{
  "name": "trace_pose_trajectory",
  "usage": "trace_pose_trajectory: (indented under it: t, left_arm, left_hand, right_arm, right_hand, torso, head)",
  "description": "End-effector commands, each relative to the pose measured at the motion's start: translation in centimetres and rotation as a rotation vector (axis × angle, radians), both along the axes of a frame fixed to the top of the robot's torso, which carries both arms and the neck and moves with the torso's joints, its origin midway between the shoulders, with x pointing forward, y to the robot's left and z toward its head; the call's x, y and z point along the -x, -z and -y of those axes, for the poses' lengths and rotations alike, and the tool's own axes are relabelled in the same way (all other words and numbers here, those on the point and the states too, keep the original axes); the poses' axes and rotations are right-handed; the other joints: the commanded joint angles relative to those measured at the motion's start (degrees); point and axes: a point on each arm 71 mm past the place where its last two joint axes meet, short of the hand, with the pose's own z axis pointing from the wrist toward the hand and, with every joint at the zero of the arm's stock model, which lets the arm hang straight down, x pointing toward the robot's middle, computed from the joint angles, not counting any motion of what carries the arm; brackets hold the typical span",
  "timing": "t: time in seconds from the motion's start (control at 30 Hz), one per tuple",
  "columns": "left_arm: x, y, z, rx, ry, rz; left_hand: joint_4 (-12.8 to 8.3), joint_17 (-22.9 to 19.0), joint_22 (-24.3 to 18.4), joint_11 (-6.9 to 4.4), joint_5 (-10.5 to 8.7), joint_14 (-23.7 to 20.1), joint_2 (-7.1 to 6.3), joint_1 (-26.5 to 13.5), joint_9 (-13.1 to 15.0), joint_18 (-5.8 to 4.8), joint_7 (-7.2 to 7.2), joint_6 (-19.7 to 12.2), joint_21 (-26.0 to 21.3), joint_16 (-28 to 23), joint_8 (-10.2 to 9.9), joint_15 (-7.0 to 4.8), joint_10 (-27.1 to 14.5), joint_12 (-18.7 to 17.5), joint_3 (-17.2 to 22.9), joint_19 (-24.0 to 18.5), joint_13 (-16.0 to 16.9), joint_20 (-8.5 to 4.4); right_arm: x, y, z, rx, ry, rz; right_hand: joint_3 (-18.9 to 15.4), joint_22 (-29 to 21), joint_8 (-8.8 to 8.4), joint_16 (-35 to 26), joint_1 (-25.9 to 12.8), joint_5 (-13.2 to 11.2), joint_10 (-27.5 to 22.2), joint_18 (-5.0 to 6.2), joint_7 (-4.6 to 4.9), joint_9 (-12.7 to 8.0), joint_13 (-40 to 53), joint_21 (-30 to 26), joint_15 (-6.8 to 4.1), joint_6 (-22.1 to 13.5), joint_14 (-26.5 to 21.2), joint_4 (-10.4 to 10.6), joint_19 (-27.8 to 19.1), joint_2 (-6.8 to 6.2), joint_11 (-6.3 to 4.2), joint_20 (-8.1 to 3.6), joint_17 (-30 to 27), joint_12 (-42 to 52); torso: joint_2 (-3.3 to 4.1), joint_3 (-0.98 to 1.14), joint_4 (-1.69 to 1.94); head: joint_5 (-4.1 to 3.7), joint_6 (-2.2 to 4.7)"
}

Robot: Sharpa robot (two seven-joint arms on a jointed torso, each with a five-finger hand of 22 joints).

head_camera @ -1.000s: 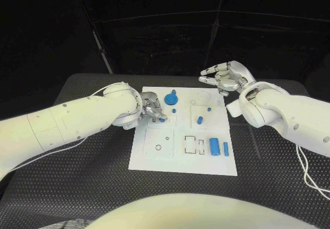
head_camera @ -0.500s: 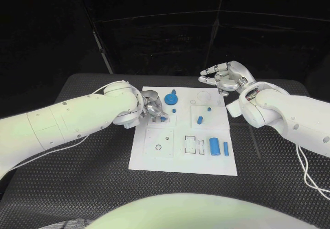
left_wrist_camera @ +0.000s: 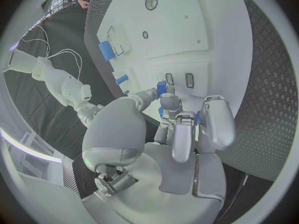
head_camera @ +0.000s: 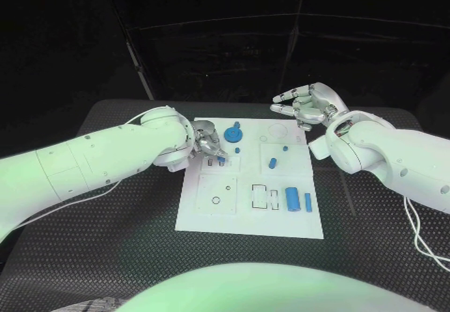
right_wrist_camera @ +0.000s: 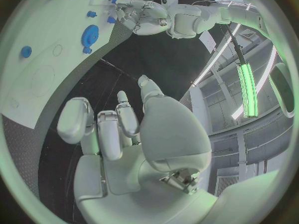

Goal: Assemble the parts on the task board

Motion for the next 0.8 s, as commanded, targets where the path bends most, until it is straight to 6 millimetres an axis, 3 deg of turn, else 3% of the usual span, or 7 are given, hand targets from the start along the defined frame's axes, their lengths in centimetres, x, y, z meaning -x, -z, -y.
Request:
trace_pose_trajectory:
  t: [0.03,0.3,0.8]
  left_arm:
    - [-0.1,-0.1,0.0,-0.030,0.012,0.010]
    - [-0.3,0.3,0.2,-0.062,0.015,0.018]
    - [-0.1,1.0,0.7,-0.083,0.033,0.005]
  left_hand:
    - [-7.5,15.1,7.2,-1.00,0.42,6.0,-0.09,-0.8,2.1,-0.56,-1.18,0.6,0.4,0.2,0.9,-0.63,1.5,0.5,8.0,0.3,0.5,-0.15]
    - [-7.6,15.1,7.5,-1.35,0.65,6.0,-0.25,-1.7,3.2,-0.65,-1.61,0.6,0.8,0.2,2.4,-0.92,1.9,1.0,8.4,0.5,1.0,-0.43]
    - [-7.6,15.1,7.6,-1.55,0.72,6.0,-0.25,-2.2,3.8,-0.68,-1.84,0.6,0.9,0.2,3.4,-1.09,2.1,1.1,8.7,0.6,1.1,-0.59]
  right_arm:
    - [0.0,-0.2,-0.2,-0.003,-0.014,0.007]
    - [0.0,-0.2,-0.2,-0.003,-0.014,0.007]
    - [0.0,-0.2,-0.3,-0.004,-0.016,0.007]
  right_hand:
    - [-0.5,0.0,0.35,-0.3,-0.7,0.2,-0.2,0.53,0.03,0.0,0.0,-0.2,0.19,-0.4,3.7,0.0,-0.5,-0.04,0.01,-0.04,4.8,0.2]
    - [-0.5,-0.1,0.35,-0.3,-0.7,0.3,-0.2,0.53,0.03,0.0,0.0,-0.2,0.19,-0.4,3.7,0.0,-0.5,-0.03,0.01,-0.04,4.8,0.2]
    - [-0.5,-0.1,0.35,-0.3,-0.7,0.3,-0.2,0.53,0.03,0.0,0.0,-0.2,0.19,-0.4,3.7,0.0,-0.5,-0.03,0.01,-0.04,4.8,0.2]
  torso:
    - [-0.04,0.04,0.01]
    - [-0.03,0.03,0.04]
    - [0.05,-0.04,0.05]
  head:
    - [0.14,0.02]
    - [0.24,-0.04]
    - [0.27,-0.05]
